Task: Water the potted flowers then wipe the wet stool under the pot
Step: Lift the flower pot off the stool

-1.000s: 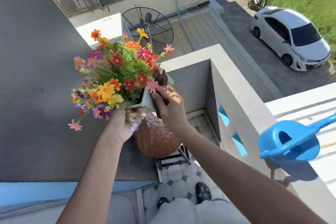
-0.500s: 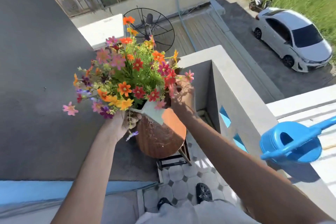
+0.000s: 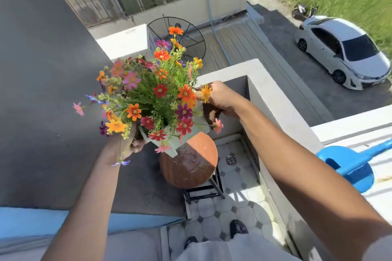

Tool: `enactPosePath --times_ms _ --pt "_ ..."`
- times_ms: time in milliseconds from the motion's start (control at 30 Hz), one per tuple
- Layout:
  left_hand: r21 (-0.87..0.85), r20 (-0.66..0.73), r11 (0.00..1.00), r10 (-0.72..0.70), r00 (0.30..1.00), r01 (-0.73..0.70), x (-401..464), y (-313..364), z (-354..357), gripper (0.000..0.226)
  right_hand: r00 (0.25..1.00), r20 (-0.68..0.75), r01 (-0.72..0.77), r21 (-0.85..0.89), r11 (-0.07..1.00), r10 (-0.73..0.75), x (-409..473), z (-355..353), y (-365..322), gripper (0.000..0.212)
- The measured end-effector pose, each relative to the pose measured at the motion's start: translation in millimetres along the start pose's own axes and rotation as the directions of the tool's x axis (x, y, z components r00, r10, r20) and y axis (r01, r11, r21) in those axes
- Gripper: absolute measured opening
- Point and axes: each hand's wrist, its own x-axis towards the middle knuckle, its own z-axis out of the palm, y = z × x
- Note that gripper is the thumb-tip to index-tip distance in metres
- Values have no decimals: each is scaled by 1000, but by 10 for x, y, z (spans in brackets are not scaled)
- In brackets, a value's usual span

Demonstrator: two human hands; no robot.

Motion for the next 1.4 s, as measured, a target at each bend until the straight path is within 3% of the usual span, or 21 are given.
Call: enactPosePath --times_ms 67,167,267,333,400,467,633,733,800,867,933,1000,1033,1133,1200,1300,1400 --pt "20 3 1000 8 1000 -9 -10 -3 11 78 1000 10 2 -7 1000 -1 -2 -23 38 31" --pt "83 -63 996 25 998 -20 46 -97 54 62 994 -85 62 -35 997 -65 -6 26 99 30" --pt "112 -265 993 -9 964 41 170 -406 -13 49 976 -205 66 -27 997 -70 -33 56 209 46" --pt "41 -333 995 -76 940 95 213 -584 7 60 956 -289 54 -2 999 -53 -51 80 335 36" --pt "-11 -331 994 -103 938 105 20 -474 274 37 913 -408 25 8 1000 -20 -49 149 448 29" --pt "100 -284 987 -92 955 125 -152 -468 482 21 863 -502 -24 81 996 62 -61 232 525 26" --pt "139 -163 981 -110 980 134 -299 -466 1023 35 772 -634 -13 66 998 52 -123 391 611 28" --pt "144 -150 983 -89 985 110 -176 -426 1171 46 776 -629 -19 66 998 56 -162 488 637 29" --pt "88 -192 987 -117 975 135 48 -564 1109 77 805 -592 13 84 996 40 -225 555 645 26" --pt "26 -239 987 -146 960 156 272 -763 1024 89 835 -550 24 67 997 17 -325 627 626 26" --pt "-35 -221 979 -202 954 199 24 -549 1140 81 859 -511 2 77 997 37 -392 697 599 22" --pt "-18 -208 979 -200 957 201 -94 -429 1212 50 865 -497 -13 101 995 61 -414 752 567 26" --pt "-15 -192 982 -189 963 190 -84 -405 1208 44 873 -484 -8 122 992 67 -415 775 562 26" --pt "-17 -128 995 -101 987 100 -98 -322 1138 41 912 -408 33 199 980 52 -424 841 543 39" --pt "-59 -101 995 -88 991 82 -144 -231 1065 40 936 -351 60 112 992 -17 -488 817 480 32" --pt "-199 -62 979 -67 996 53 -263 -74 966 42 963 -243 126 39 991 -113 -449 709 396 43" --pt "-327 -5 943 -62 998 57 -388 -10 893 41 938 -254 216 -102 971 -236 -263 567 293 49"
